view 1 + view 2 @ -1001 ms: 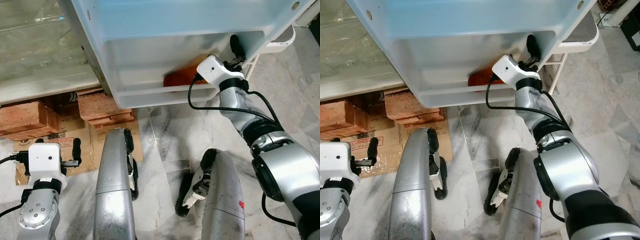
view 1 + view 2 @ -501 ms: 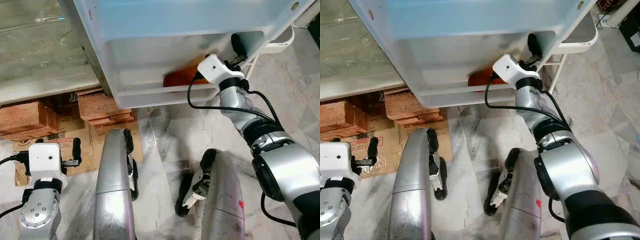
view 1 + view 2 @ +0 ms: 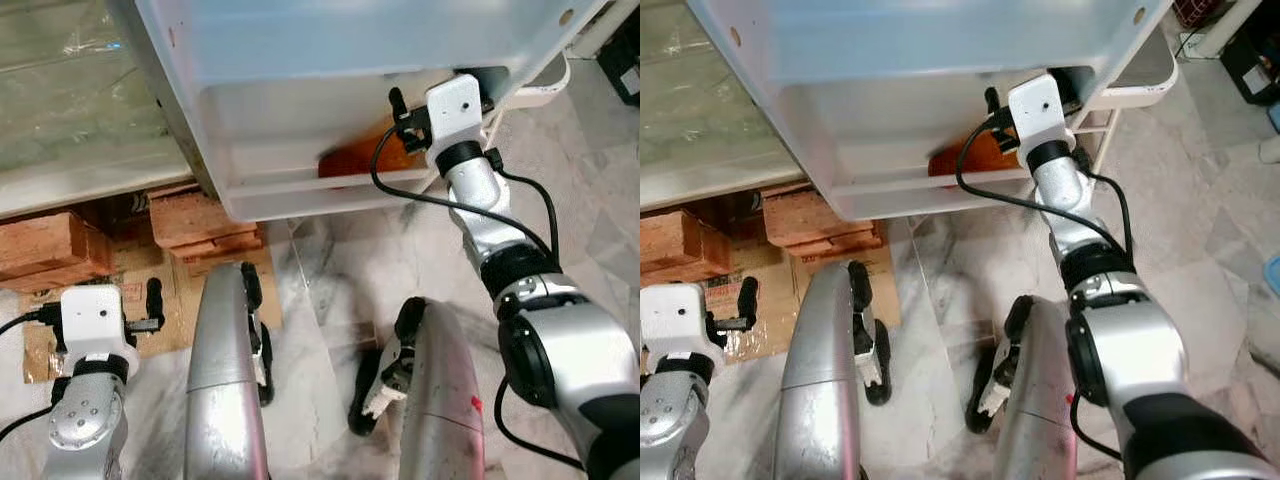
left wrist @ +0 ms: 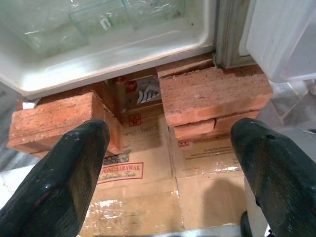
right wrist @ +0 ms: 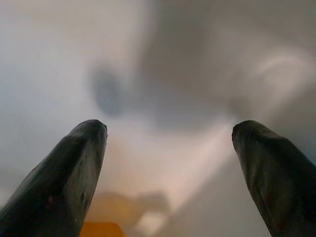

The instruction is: Restocking fridge

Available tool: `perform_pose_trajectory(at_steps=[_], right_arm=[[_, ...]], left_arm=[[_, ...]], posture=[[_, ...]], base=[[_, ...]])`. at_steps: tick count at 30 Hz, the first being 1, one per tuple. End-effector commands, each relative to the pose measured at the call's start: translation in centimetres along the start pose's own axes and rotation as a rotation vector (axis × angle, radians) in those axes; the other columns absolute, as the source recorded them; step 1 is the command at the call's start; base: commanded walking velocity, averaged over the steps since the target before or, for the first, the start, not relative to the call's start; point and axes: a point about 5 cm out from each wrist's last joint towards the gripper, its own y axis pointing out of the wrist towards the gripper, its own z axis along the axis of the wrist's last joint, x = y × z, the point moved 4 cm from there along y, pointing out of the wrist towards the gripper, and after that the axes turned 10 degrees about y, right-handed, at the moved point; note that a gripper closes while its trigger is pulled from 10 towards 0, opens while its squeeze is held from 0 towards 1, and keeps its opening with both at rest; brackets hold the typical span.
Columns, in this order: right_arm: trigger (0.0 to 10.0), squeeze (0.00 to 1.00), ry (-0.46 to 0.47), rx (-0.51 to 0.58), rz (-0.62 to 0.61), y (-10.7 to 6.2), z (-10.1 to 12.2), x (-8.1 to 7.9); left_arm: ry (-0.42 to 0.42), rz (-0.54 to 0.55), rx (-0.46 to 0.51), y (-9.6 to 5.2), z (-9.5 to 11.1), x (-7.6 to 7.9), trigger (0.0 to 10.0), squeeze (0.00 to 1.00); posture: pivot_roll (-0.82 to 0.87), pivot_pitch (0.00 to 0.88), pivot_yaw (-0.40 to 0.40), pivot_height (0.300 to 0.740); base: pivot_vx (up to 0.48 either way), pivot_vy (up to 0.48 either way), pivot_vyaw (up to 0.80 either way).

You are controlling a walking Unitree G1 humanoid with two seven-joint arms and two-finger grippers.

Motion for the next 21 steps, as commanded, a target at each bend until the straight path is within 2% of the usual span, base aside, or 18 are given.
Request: perform_pose_trajectory(at_steps=[1,3,6,8,10,13,16,21], right_arm=[[10.0,0.00,0.068,-0.071,-0.095,-1.4,-2.0,2.4],[10.0,0.00,0.099,-0.093,-0.091,-1.9,-2.7,2.3],[10.0,0.00,0.216,-0.199,-0.114,-4.3,-5.7,1.7],[10.0,0.00,0.267,-0.250,-0.159,-5.3,-7.0,1.3],[10.0,0.00,0.269,-0.251,-0.161,-5.4,-7.0,1.2],[10.0,0.00,0.319,-0.265,-0.213,-5.4,-7.4,0.8],[10.0,0.00,0.326,-0.277,-0.217,-5.4,-7.6,0.3],[10.0,0.00,0.364,-0.274,-0.175,-5.4,-7.7,0.2]], left_arm=[[-0.006,-0.017,-0.072,-0.4,-1.7,0.4,10.0,0.00],[-0.007,-0.023,-0.082,-0.3,-1.9,0.5,10.0,0.00],[-0.007,-0.064,-0.127,0.2,-2.8,1.3,10.0,0.00],[-0.011,-0.095,-0.136,0.4,-3.0,2.1,10.0,0.00],[-0.011,-0.096,-0.135,0.4,-3.0,2.2,10.0,0.00],[-0.028,-0.160,-0.140,0.6,-2.9,3.4,10.0,0.00],[-0.026,-0.195,-0.147,0.7,-2.9,3.9,10.0,0.00],[0.000,-0.178,-0.149,1.1,-3.0,3.5,10.0,0.00]], posture=[[0.22,0.314,-0.100,0.526],[0.21,0.305,-0.103,0.526],[0.18,0.282,-0.109,0.526],[0.18,0.272,-0.108,0.526],[0.18,0.272,-0.108,0.526],[0.17,0.258,-0.105,0.526],[0.17,0.250,-0.103,0.526],[0.17,0.243,-0.101,0.526]], base=[[0.000,0.000,0.00],[0.000,0.000,0.00],[0.000,0.000,0.00],[0.000,0.000,0.00],[0.000,0.000,0.00],[0.000,0.000,0.00],[0.000,0.000,0.00],[0.000,0.000,0.00]])
